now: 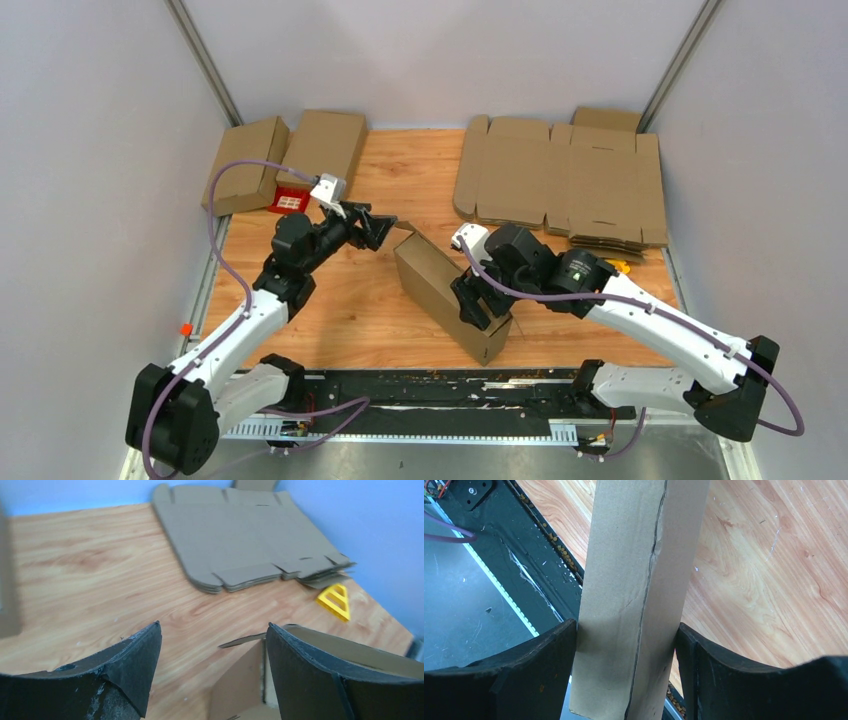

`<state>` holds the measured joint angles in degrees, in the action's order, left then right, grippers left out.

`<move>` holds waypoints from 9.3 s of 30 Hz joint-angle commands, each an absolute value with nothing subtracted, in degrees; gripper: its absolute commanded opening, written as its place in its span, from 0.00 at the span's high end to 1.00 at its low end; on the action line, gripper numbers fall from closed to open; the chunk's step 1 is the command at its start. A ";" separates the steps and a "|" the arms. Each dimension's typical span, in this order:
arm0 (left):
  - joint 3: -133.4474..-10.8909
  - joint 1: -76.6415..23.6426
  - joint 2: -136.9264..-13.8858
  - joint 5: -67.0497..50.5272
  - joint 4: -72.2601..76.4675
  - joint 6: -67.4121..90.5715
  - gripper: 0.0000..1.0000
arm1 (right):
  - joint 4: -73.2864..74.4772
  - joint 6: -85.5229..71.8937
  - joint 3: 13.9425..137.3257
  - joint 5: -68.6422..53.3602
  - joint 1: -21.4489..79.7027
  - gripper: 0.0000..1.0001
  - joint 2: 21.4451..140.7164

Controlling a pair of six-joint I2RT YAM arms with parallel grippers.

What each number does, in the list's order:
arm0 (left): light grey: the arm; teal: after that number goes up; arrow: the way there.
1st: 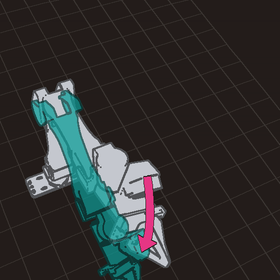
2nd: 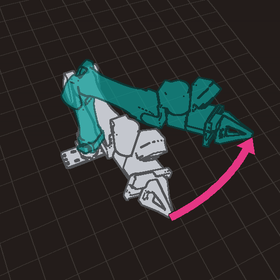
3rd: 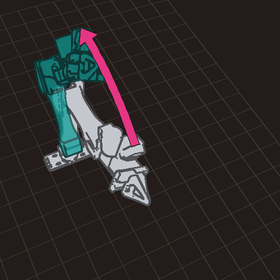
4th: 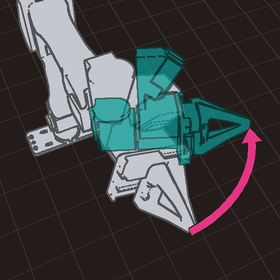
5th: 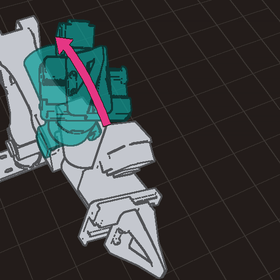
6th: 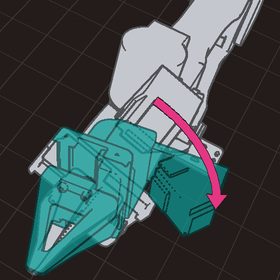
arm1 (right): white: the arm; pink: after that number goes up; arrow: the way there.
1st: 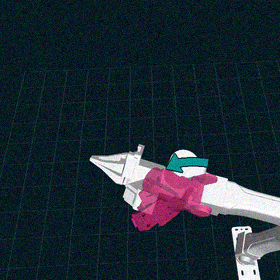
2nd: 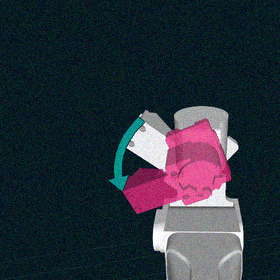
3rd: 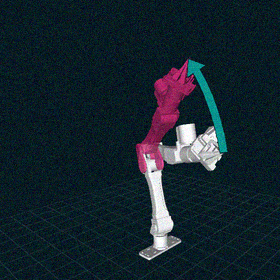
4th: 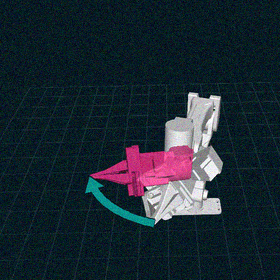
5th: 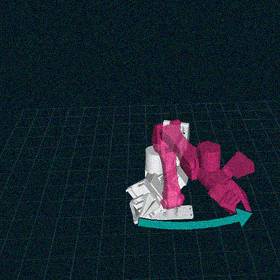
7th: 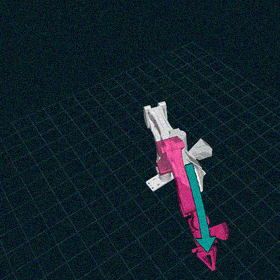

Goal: Fold the paper box

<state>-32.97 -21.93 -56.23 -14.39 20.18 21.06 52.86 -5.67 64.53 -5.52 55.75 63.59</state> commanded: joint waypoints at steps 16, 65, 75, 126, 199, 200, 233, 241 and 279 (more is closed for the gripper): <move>-33.20 -21.88 -62.99 -35.95 33.05 18.36 0.39 | 52.57 -3.91 65.37 -4.82 55.50 0.25 61.83; -33.49 -32.41 -57.75 -21.58 14.23 6.92 0.99 | 54.12 -5.61 64.84 6.77 55.10 0.26 62.60; -33.41 -32.52 -57.31 -16.20 11.90 6.41 1.00 | 56.13 -5.71 67.19 6.41 55.10 0.07 61.35; -32.76 -33.92 -56.04 -14.99 12.44 7.56 1.00 | 61.00 -9.95 78.41 18.11 64.77 0.37 79.42; -30.81 -34.36 -50.43 6.41 7.21 11.27 1.00 | 40.34 -27.23 55.13 5.63 42.26 0.46 52.53; -30.81 -34.31 -50.40 6.42 7.26 11.25 1.00 | 39.01 -28.56 54.47 3.87 41.21 0.48 52.30; -30.98 -34.72 -50.65 3.96 7.50 11.17 0.94 | 44.95 -38.42 60.24 -6.81 36.15 0.97 57.03; -30.35 -34.67 -51.75 3.42 10.36 13.76 0.80 | 43.35 -38.77 58.95 -9.20 35.95 0.99 56.65; -32.70 -34.76 -52.61 7.62 5.17 8.77 1.00 | 38.30 -49.25 56.35 -18.22 25.51 1.00 50.78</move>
<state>-31.51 -34.44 -52.07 7.66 9.13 9.63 43.64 -48.38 55.11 -17.41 27.33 53.71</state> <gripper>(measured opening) 0.008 0.077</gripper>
